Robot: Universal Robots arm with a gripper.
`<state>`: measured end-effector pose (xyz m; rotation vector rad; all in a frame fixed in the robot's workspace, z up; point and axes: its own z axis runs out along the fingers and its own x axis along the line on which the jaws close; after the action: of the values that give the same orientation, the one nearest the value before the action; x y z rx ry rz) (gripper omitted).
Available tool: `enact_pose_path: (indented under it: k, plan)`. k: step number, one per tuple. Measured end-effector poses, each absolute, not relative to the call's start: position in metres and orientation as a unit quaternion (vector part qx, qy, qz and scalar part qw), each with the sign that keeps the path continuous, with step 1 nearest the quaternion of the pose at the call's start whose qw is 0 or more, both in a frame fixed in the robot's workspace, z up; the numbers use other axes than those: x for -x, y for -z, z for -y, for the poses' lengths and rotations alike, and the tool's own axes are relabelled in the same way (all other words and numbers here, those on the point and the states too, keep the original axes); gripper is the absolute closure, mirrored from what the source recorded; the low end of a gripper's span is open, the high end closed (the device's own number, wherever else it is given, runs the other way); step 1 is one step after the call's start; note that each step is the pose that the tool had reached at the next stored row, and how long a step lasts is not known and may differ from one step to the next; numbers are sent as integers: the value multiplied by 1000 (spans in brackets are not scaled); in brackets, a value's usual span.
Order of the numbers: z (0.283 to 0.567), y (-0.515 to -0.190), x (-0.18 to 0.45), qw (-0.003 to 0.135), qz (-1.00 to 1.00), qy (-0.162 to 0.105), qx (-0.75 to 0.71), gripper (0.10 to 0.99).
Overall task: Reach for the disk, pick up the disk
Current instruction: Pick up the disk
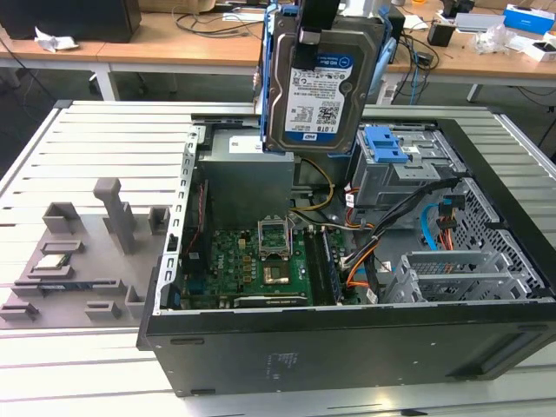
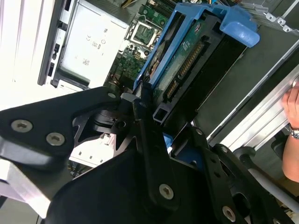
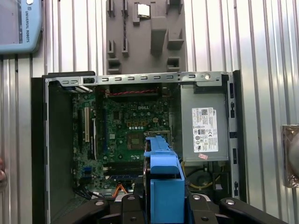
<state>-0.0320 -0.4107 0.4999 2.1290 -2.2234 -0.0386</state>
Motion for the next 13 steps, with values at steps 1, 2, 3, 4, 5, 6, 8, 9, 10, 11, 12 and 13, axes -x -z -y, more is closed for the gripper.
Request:
enact_pose_path:
  k: [1,2,3,4,5,6,8,9,10,11,12,13]
  plan:
    - [411,-500,32,32,722,13,-691,722]
    - [411,-500,32,31,722,13,-691,722]
    - [411,-500,32,32,722,13,-691,722]
    - [412,-500,32,32,722,13,-691,722]
    - [412,-500,32,32,722,13,-691,722]
    - [412,-500,32,31,722,13,-691,722]
    - [413,-500,32,31,722,13,-691,722]
    - [414,-500,32,32,722,13,-691,722]
    - [414,-500,32,32,722,13,-691,722]
    - [415,-500,32,32,722,13,-691,722]
    - [415,-500,32,31,722,13,-691,722]
    - [416,-500,32,32,722,13,-691,722]
